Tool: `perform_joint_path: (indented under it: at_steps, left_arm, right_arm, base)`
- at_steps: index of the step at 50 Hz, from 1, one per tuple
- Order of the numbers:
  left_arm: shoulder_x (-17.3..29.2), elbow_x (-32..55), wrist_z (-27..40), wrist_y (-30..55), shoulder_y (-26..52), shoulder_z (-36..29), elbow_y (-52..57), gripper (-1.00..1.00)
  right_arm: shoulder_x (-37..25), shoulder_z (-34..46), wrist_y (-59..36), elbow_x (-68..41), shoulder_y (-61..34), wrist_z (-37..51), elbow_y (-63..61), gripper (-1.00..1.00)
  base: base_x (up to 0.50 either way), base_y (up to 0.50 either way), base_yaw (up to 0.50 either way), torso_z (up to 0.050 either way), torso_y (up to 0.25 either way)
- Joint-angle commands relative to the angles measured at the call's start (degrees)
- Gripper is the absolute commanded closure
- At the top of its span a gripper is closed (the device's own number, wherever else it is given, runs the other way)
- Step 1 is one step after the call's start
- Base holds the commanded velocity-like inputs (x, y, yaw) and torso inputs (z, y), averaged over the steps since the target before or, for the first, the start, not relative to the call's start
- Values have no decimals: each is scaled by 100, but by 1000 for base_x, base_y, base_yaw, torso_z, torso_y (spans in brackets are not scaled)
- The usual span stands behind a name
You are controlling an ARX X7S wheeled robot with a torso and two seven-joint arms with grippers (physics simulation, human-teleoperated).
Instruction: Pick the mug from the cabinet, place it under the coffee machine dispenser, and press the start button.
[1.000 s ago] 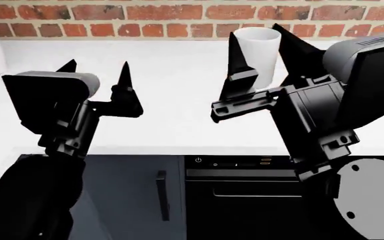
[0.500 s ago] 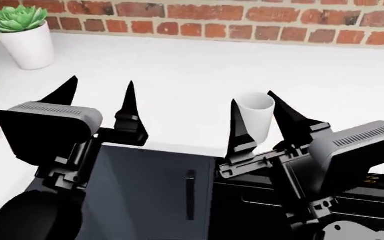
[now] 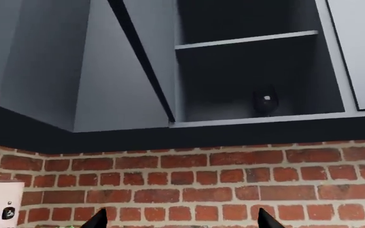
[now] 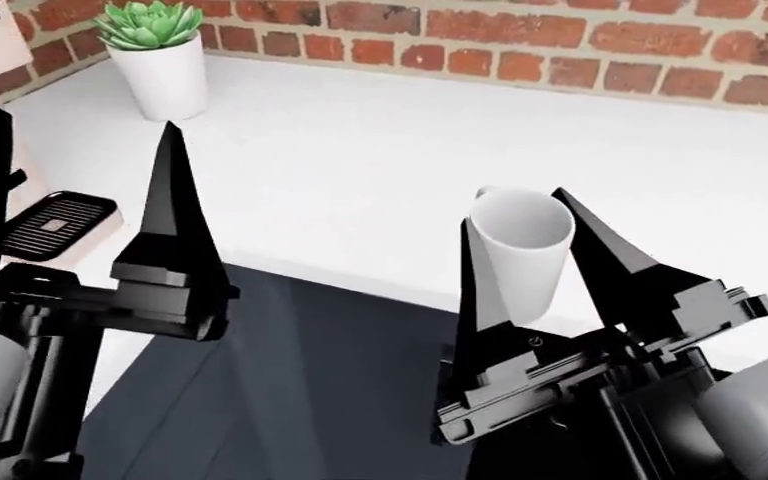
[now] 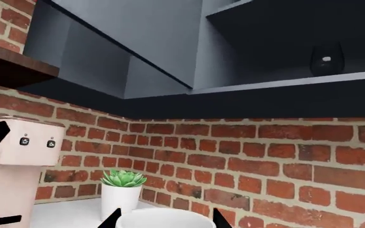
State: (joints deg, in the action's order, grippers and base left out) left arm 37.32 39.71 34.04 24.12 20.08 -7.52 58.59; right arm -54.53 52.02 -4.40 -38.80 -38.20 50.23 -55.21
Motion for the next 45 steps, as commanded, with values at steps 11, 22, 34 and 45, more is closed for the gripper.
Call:
perform_joint_path:
  at_steps: [11, 22, 34, 45]
  left_arm:
    - [1256, 53, 1024, -1724, -62, -1001, 39, -100]
    - [1294, 180, 1166, -1719, 15, -1034, -49, -100]
    - [1347, 219, 1243, -1723, 67, -1097, -36, -100]
    - [1401, 228, 1280, -1770, 98, -1155, -38, -100]
  right_arm:
    - [-7, 100, -224, 188, -108, 76, -286, 100]
    - [0, 173, -190, 228, -119, 55, -284, 100]
    - [21, 235, -218, 220, -175, 52, -283, 100]
    - [27, 288, -232, 209, -232, 48, -288, 100]
  base:
    - [31, 11, 500, 0, 0]
    - [76, 31, 500, 0, 0]
    - [76, 38, 500, 0, 0]
    - [73, 43, 500, 0, 0]
